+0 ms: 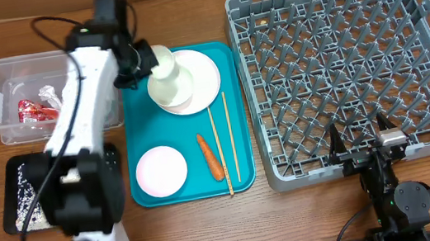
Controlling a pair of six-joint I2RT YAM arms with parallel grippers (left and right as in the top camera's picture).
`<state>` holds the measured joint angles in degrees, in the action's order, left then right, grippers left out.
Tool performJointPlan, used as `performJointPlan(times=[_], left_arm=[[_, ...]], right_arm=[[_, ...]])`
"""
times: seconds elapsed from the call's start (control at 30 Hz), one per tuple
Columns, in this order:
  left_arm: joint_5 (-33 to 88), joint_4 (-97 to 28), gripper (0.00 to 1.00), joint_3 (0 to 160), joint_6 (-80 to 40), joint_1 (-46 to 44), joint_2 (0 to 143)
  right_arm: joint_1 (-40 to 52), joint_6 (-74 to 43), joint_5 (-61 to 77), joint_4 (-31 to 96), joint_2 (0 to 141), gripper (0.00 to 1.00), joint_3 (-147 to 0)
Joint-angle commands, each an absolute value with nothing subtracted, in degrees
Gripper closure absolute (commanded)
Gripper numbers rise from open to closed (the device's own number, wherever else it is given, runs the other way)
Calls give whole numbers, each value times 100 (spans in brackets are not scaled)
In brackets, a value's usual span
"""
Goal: Sort waste into correct bins and load items into the dishwasher
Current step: 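Lift the white cup with the left gripper and tilt it toward the rack, then reach the right gripper to the held white cup and grasp it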
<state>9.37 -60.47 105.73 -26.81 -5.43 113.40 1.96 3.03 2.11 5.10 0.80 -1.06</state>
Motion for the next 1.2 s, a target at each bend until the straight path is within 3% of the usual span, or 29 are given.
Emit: performJointPlan(times=[0.0,0.17,0.53,0.87,1.0,1.17], left_arm=[[2563,-6066,96,10827,-2078,-285,10573],[4639,-6366,96,10827,-1111,121,10392],[6910,-7653,96,10805,821,530,10683],[7166,-7948,96,10803,1142,534,10849],[7142,-7996,96,10803,1330,523,10849],[7142,-8012,96,10803,1332,523,10849]], right_arm=[[180,305,224,462,27,0,-45],[180,305,224,462,27,0,-45],[180,305,224,462,27,0,-45],[187,224,1026,384,27,0,-45],[187,-961,2115,585,38,0,-204],[187,-1496,2182,1509,97,0,-1133]])
